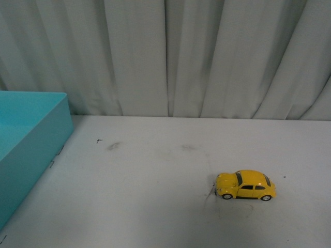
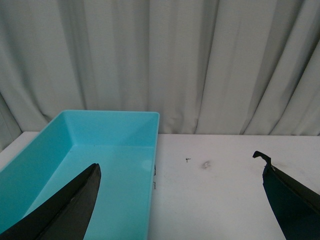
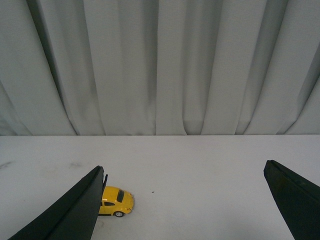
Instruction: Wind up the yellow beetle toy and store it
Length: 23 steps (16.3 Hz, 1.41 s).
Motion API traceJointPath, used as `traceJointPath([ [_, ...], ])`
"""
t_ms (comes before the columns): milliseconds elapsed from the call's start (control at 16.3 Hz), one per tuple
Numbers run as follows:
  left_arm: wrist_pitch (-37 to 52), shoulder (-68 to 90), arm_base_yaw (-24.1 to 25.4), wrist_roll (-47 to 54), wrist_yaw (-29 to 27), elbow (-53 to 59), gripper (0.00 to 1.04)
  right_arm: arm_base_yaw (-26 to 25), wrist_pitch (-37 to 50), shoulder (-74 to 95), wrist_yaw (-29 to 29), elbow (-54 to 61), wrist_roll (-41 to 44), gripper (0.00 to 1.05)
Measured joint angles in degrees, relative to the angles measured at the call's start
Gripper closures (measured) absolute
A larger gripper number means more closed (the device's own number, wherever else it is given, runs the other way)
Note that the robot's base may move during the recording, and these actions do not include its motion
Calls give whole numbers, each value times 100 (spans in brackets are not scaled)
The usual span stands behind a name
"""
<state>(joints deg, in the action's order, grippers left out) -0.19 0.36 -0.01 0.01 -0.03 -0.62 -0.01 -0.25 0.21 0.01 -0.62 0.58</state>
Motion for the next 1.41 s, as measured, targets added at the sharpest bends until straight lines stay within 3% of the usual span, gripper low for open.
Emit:
traceJointPath([
  [123,0,0,0,0,0,0,7,-33,-229,50,-125,-46,-66,6],
  [184,2,0,0,2,4,0,7,-595,-1217,1025,-1060,-557,-509,6],
  [246,2,0,-4,0,0,0,7,-1290,-592,2306,-1714,-837,-890,6],
  [369,-2,0,-4,0,0,0,7,-1998,1462,4457,-2083,-1360,-997,6],
  [553,-2,0,-4,0,0,0,7,-1821,3733,7420,-1941,-2745,-929,6],
  [615,0,0,-4,0,0,0,7,-1593,4223,8303,-1976,-3366,-787,6],
  [738,-2,0,-4,0,0,0,7,-1163,4570,9512,-2603,-4411,-315,6],
  [922,0,0,-4,0,0,0,7,-542,3287,10323,-4426,-5331,1373,6],
  [1045,0,0,-4,0,0,0,7,-442,1915,10563,-5195,-5720,2747,6],
  [1230,0,0,-4,0,0,0,7,-459,-219,10985,-5471,-6275,5001,6],
  [1414,0,0,-4,0,0,0,7,-455,-2168,11626,-5311,-6634,7497,6],
])
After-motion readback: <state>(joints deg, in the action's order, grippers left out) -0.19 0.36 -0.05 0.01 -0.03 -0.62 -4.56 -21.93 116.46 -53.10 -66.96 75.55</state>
